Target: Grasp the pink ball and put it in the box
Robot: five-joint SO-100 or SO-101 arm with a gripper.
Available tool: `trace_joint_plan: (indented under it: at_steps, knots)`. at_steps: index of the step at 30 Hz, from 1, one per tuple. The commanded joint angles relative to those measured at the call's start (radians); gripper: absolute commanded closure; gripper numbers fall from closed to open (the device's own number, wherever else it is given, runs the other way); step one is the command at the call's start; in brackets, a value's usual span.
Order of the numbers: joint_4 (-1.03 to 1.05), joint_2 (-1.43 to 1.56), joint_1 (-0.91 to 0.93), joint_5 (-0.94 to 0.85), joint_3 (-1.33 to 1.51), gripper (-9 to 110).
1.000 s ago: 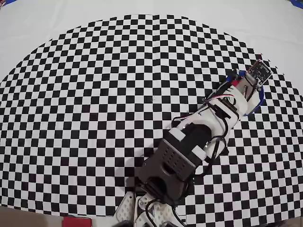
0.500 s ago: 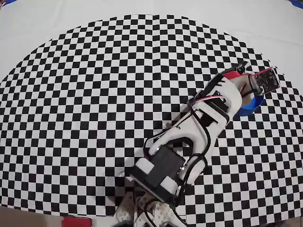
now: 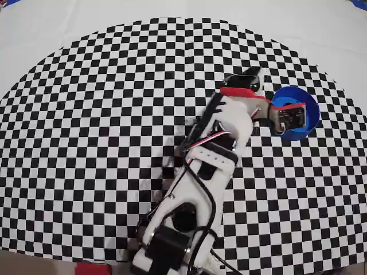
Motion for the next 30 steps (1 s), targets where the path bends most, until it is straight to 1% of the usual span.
trace_joint_plan:
  at_steps: [1,7,11,17,23,30]
  knots:
    - [-0.006,0.166,-0.054,0.052,0.106,101]
    - [0.060,0.428,-0.144,0.103,0.308,101]
    - [0.156,0.603,-0.204,0.126,0.402,101]
    - [0.301,0.785,-0.291,0.153,0.497,101]
    - [0.477,0.881,-0.356,0.207,0.511,101]
    - [0.641,0.933,-0.413,0.218,0.522,101]
